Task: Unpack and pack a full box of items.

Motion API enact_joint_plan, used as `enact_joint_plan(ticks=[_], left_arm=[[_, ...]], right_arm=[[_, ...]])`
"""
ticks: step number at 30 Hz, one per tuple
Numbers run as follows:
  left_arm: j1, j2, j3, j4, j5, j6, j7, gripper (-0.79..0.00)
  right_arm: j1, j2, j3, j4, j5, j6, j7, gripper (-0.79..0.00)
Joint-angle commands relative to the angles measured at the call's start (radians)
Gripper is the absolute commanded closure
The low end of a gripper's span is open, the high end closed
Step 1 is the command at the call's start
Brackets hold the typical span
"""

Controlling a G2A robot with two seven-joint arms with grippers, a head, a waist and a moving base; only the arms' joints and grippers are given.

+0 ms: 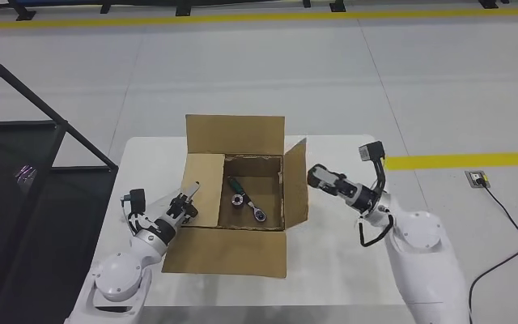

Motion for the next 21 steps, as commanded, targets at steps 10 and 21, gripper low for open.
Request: enact_joint_plan(ticks=[10, 21], left_arm=[[0.002, -0.003, 0.008, -0.003, -0.015, 0.023, 0.068, -0.785], [-0.003, -0.003, -0.009, 0.015, -0.06, 0.036, 0.079, -0.785]], right_arm=[[0.158, -0.035, -0.253, 0.178, -0.068, 0.028, -0.056, -0.785], [0.281, -0.076, -0.415, 0.384, -0.179, -0.012, -0.189, -0.785]])
